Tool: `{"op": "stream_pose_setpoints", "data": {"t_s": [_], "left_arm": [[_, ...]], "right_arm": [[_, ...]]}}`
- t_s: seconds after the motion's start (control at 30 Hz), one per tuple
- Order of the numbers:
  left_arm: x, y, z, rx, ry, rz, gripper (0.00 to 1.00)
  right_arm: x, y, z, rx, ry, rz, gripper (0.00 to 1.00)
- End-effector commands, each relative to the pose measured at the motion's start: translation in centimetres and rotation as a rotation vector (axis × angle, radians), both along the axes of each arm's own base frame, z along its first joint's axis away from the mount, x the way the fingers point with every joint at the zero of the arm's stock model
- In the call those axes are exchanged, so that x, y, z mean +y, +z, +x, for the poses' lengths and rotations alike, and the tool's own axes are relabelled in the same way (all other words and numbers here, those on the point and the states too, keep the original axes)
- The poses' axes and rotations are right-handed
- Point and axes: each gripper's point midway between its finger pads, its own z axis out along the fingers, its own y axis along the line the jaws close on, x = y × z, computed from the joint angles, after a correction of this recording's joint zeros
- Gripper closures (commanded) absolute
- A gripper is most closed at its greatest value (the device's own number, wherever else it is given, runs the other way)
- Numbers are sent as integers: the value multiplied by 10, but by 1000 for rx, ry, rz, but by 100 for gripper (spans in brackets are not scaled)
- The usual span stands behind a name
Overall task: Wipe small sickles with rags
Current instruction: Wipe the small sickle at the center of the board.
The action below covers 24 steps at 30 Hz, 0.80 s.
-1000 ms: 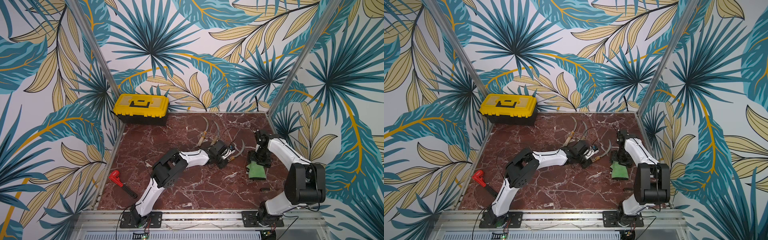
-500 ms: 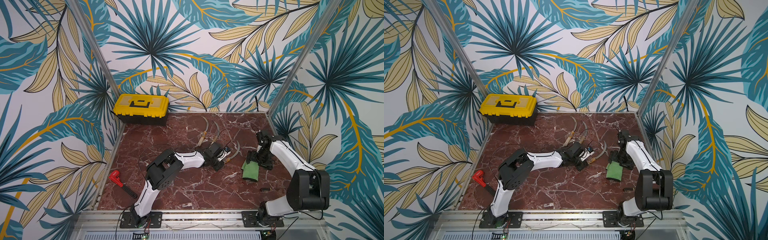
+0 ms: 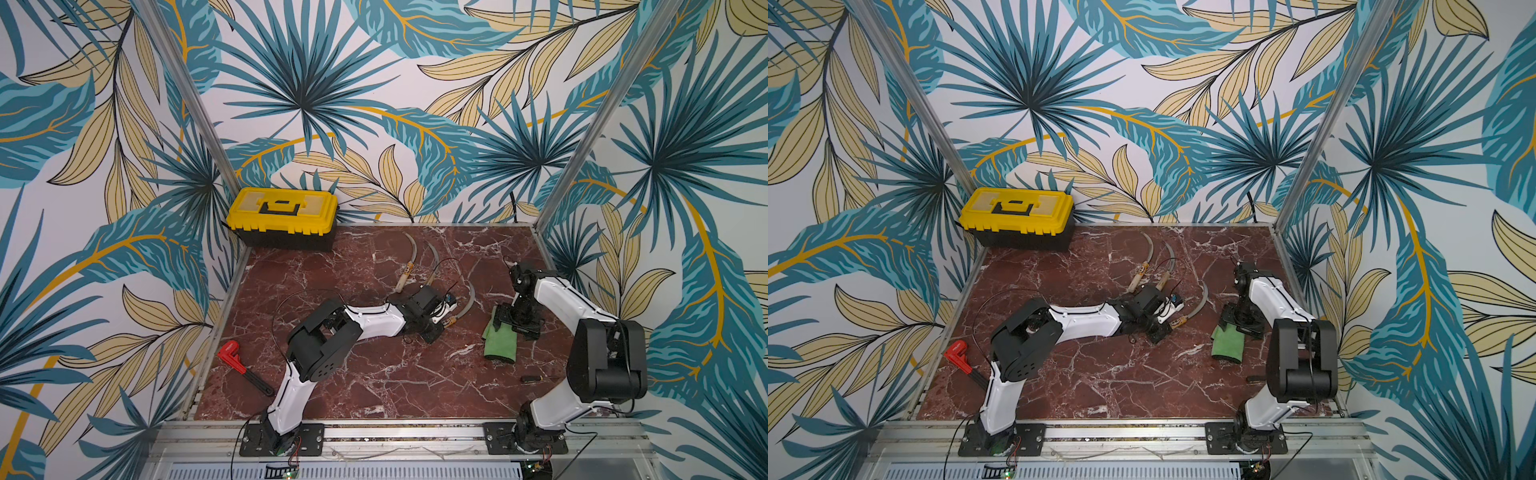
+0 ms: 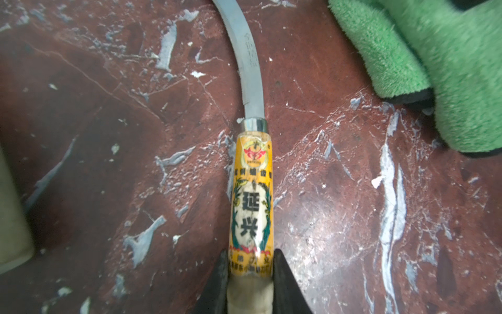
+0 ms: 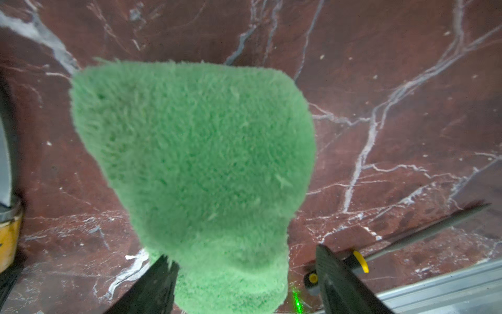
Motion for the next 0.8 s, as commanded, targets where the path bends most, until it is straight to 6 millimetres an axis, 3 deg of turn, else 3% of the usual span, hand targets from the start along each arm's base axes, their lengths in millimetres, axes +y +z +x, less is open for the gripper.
{"op": "stream_pose_setpoints", "data": {"t_s": [0.0,0.27,0.3,0.4,0.43,0.53,0.77], "left_arm": [[13,-11,-7,52,23,44,100],[10,-17,-4,70,39,45,100],[10,-18,-4,72,40,45,100],[10,-20,-6,76,39,49,100],[11,-20,-6,77,38,50,100],[13,-20,-9,78,32,53,100],[18,-13,-26,58,-40,57,100]], "right_arm": [[3,-13,10,19,27,33,21],[8,-32,32,59,63,79,24],[9,-34,34,59,67,85,30],[11,-35,38,49,68,97,64],[11,-34,38,44,68,96,70],[13,-21,43,11,73,111,81],[15,34,51,-58,128,104,88]]}}
